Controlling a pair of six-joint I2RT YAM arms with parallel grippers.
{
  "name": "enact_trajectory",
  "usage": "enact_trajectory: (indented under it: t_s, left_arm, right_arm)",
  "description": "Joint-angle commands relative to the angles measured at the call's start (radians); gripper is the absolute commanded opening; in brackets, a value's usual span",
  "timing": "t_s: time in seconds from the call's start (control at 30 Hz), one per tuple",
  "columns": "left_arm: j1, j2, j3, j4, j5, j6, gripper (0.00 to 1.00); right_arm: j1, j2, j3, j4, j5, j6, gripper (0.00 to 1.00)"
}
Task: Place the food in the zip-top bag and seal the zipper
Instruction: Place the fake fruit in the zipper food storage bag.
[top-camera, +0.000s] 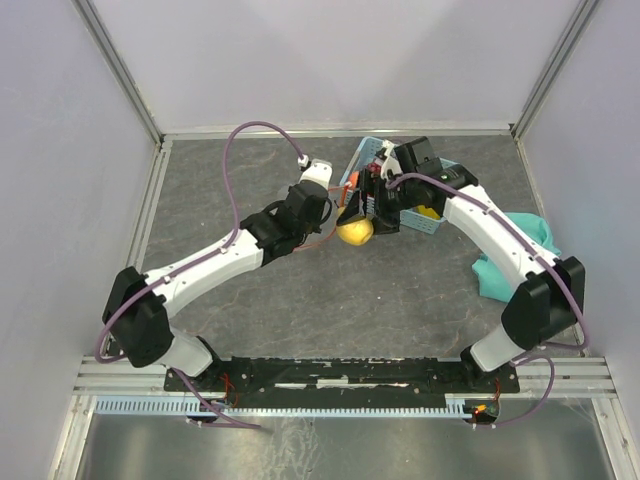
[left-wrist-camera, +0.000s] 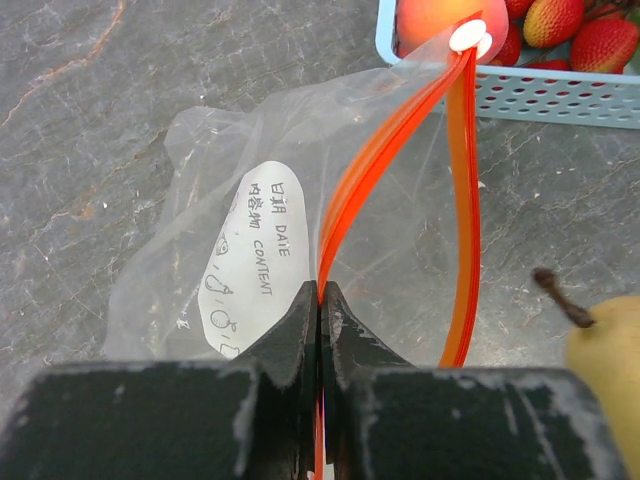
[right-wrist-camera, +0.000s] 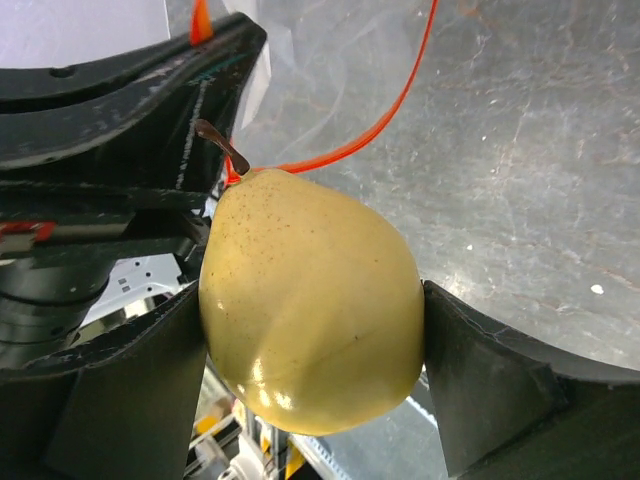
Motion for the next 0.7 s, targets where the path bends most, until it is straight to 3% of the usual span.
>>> enact_trajectory:
  t_s: [0.0,0.4,0.67]
  left_arm:
    - [0.003,-0.061,-0.013,0.075,0.017,0.023,0.03]
    - [-0.011,-0.090,-0.013,0.045,0.090,0.055,0.03]
    - [-0.038,-0.112,-0.024,0.038,0.088,0.068,0.03]
  right_arm:
    - [-0.001,0.059,0.036,-0.016,-0.093,0.031,0.36]
    - [0.005,0.174,0.112,0.110,-0.194,0.117,0.35]
    - [0.004,0.182,0.052,0.239,-0.101,0.215,0.35]
